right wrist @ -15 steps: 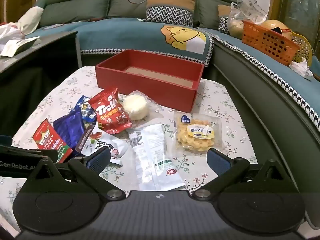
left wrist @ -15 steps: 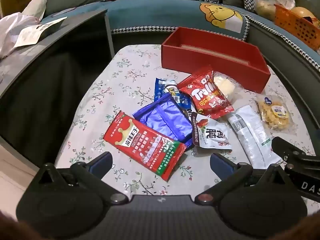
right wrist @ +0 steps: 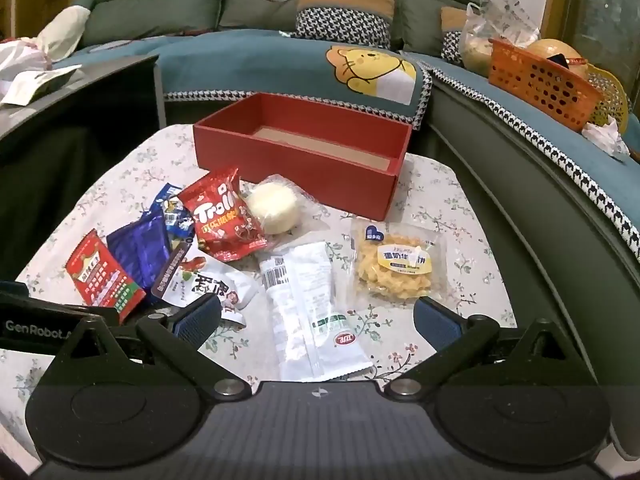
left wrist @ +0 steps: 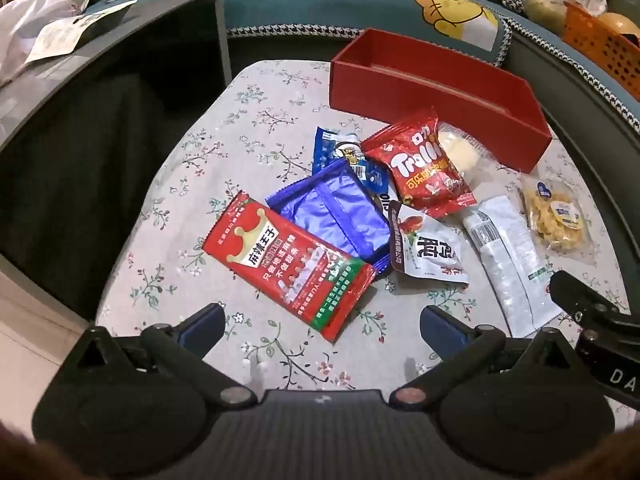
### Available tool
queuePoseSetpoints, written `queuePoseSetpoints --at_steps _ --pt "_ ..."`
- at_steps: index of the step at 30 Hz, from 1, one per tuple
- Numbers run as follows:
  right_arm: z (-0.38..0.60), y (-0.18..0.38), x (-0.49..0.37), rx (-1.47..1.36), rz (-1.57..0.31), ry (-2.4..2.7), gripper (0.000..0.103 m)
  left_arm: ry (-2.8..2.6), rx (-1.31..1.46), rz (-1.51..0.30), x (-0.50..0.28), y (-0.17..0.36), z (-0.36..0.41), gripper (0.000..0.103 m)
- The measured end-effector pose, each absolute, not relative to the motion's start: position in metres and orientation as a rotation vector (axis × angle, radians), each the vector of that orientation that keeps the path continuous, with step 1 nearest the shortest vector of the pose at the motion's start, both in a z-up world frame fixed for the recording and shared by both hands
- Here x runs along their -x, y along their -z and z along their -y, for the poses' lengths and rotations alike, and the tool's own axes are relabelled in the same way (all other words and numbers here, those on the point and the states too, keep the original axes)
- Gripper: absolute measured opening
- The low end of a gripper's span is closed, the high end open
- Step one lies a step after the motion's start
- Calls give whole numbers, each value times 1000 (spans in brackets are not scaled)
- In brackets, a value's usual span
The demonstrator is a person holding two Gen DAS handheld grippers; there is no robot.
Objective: Organize snacks
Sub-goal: 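Move both tools toward the scattered snack packets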
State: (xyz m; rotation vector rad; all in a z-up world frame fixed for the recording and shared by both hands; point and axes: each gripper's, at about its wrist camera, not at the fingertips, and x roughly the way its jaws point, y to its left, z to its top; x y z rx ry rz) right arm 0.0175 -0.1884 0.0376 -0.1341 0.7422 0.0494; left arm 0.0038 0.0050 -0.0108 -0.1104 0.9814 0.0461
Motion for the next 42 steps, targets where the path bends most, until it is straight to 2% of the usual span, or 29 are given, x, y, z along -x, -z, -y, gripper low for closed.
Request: queuePoseSetpoints --at_steps 42 --pt "188 -33 -19 145 -766 -62 103 -32 123 -1024 -7 18 -4 103"
